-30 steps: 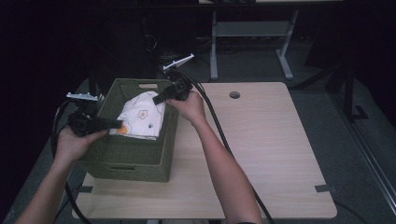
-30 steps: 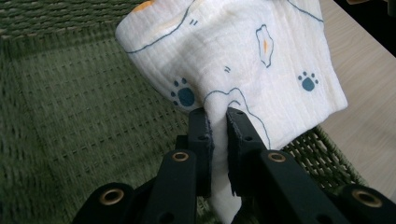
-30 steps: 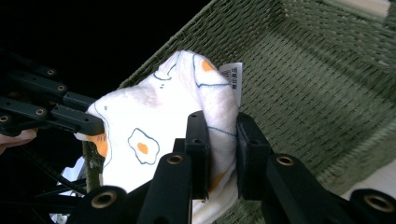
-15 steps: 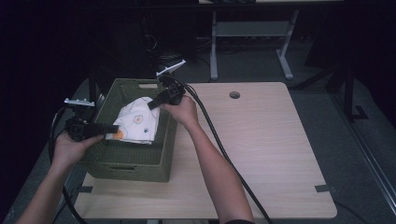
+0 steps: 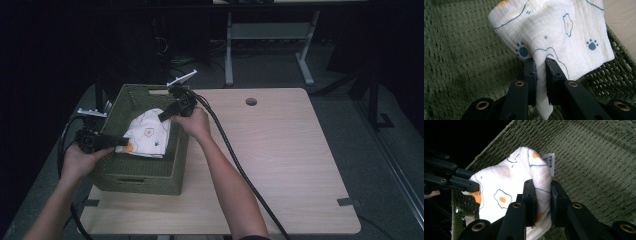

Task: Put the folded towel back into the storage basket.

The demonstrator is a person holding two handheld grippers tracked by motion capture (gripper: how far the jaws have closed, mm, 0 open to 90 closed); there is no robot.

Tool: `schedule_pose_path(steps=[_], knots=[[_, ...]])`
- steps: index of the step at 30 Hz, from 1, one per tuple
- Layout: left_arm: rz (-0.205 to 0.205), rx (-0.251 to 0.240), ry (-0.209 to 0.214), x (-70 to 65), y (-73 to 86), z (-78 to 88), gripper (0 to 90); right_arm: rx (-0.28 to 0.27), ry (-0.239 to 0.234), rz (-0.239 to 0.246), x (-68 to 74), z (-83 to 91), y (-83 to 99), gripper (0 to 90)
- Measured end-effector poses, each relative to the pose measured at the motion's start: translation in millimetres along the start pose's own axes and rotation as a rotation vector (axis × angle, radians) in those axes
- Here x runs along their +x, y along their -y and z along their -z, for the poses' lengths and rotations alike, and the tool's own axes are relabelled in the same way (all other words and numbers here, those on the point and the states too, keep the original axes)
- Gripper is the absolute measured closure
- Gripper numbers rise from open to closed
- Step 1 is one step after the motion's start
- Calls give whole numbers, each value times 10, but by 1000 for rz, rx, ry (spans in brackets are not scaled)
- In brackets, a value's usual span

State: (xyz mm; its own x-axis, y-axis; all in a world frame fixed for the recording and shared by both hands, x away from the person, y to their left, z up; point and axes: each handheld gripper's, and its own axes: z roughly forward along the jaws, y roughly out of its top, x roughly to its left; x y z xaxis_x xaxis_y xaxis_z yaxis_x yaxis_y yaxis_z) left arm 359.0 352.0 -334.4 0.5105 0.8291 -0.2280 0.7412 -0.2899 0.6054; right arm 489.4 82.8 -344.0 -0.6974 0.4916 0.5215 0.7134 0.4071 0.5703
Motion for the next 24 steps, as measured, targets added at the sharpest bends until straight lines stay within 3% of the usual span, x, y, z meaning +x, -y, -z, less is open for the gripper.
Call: schedule_pose_path(steps=[5,7,8,9,10,12,24], knots=[[5,7,-6,13,24,-38,807,0,-3,-1,-16,-39,12,767],[3,11,-19,25,31,-58,752,-5,-2,-1,-19,-54,9,744],[5,18,-46,33,34,-71,752,-7,3,1,-19,-65,5,681],[27,17,-73,49,40,-87,678,-6,28,-2,-18,-76,0,584],[42,16,-67,70,48,-94,644,-2,52,-8,-28,-82,-9,563],[49,9,-64,89,67,-95,623,-15,58,-16,-50,-73,-10,526],[45,-20,-47,36,30,-33,630,-27,34,-3,0,18,-3,543]])
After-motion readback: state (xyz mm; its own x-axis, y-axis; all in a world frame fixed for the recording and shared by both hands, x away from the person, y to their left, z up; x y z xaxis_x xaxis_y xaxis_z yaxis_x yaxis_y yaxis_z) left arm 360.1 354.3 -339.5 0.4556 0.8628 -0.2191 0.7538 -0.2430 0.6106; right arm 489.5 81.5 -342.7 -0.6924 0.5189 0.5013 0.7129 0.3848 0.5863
